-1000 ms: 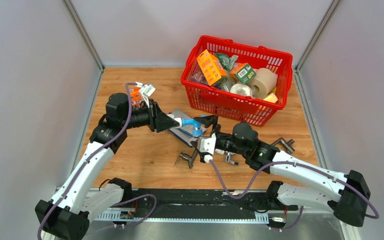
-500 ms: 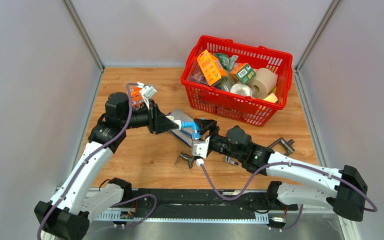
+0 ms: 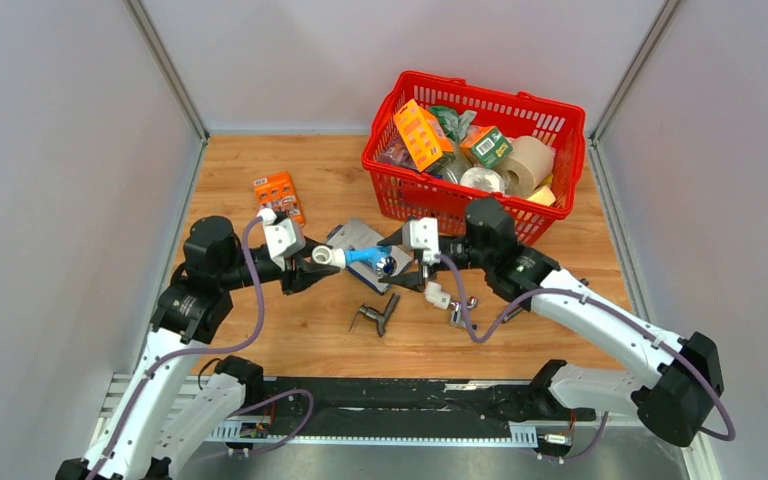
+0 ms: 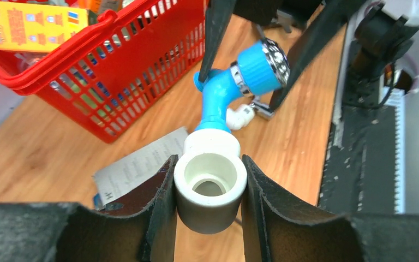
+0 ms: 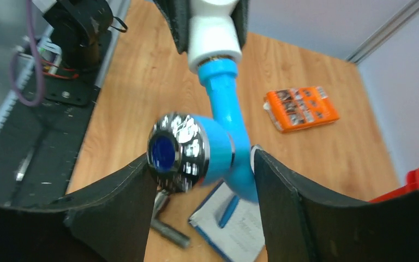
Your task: Install the water faucets
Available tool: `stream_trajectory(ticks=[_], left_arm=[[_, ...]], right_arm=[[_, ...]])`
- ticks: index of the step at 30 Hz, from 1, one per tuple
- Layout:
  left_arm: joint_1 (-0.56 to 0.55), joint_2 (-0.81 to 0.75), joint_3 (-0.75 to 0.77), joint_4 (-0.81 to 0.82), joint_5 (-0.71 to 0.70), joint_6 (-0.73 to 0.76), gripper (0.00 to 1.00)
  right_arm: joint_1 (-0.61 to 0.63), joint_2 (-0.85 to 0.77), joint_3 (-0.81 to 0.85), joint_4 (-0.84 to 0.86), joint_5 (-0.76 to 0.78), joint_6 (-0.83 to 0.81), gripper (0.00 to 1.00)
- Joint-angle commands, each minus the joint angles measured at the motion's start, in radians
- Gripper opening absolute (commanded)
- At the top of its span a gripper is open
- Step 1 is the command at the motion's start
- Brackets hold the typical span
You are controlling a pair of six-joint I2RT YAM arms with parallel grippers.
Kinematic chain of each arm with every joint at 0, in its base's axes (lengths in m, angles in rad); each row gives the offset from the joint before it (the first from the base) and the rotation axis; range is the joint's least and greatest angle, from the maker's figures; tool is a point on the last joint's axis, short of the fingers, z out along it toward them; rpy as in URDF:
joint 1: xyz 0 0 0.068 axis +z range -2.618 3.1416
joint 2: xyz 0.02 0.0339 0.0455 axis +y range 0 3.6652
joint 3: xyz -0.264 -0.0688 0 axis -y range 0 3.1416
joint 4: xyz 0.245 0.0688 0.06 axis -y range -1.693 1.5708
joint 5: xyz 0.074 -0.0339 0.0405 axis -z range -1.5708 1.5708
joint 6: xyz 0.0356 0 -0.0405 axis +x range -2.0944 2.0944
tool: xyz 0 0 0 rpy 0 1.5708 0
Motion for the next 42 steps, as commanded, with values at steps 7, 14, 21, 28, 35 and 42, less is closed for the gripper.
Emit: stream_trajectory(ticks=[7, 14, 21, 28, 35, 42], left_arm=[[-0.001, -0.080, -0.099, 0.059, 0.230, 0.135, 0.00], [-0.003, -0.083, -0.155, 0.246, 0.183, -0.061, 0.00], [0.005, -0.012, -0.205, 0.436, -0.038, -0.437, 0.00], [0.022, 0.052, -0.204, 0.601, 0.011, -0.609, 0.00], [0.022, 0.115, -0.190, 0.745, 0.174, -0.756, 0.00], [0.022, 0.143, -0.165, 0.734, 0.229, -0.776, 0.00]], right_arm=[[-0.230, 0.141, 0.159, -0.032, -0.275, 0.534, 0.48], [-0.251, 0.202, 0.179, -0.024, -0.214, 0.613, 0.36], [-0.283, 0.014, 0.036, -0.023, -0.071, 0.420, 0.69], [-0.277, -0.178, -0.135, 0.058, -0.120, 0.237, 0.83], [-0.210, -0.186, -0.166, 0.180, -0.187, 0.173, 0.88], [-0.173, -0.126, -0.134, 0.286, -0.215, 0.186, 0.84]])
